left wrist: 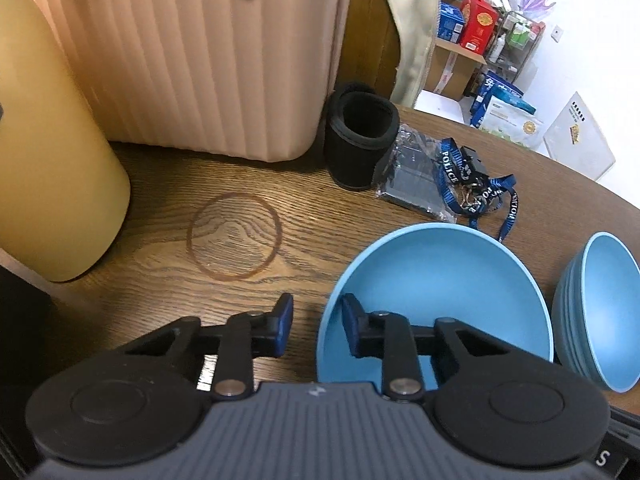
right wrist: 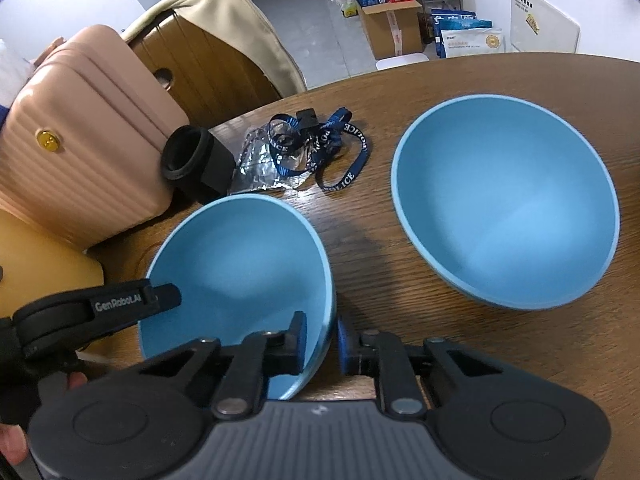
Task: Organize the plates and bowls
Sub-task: 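Close the left gripper on the bowl rim while the right gripper grips it too, then carry the blue bowl with both grippers across the table past the other bowls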
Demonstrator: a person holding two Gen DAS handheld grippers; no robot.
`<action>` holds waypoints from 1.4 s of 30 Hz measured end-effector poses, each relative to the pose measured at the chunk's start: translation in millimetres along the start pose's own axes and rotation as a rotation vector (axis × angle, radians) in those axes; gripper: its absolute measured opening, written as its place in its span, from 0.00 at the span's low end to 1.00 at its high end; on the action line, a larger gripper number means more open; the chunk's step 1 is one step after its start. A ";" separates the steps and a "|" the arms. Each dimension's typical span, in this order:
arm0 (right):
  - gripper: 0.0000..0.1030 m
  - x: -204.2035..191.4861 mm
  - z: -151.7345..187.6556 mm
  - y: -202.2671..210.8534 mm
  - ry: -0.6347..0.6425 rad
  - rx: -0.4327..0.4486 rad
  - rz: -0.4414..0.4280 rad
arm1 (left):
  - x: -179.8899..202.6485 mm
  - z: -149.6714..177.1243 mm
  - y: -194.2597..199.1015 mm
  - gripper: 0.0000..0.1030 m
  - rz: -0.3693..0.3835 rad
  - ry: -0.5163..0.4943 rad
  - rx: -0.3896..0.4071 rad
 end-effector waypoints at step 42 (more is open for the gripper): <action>0.10 -17.6 43.2 108.2 -0.046 0.194 0.007 | 0.8 32.2 116.8 0.15 0.110 -0.089 0.132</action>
Point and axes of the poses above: each gripper's, at about its wrist camera, not at the fingertips, and y roughly against the way its jaws point, x to its right, z to its underside, the point moved 8 cm from there along -y, roughly the way its jaws point
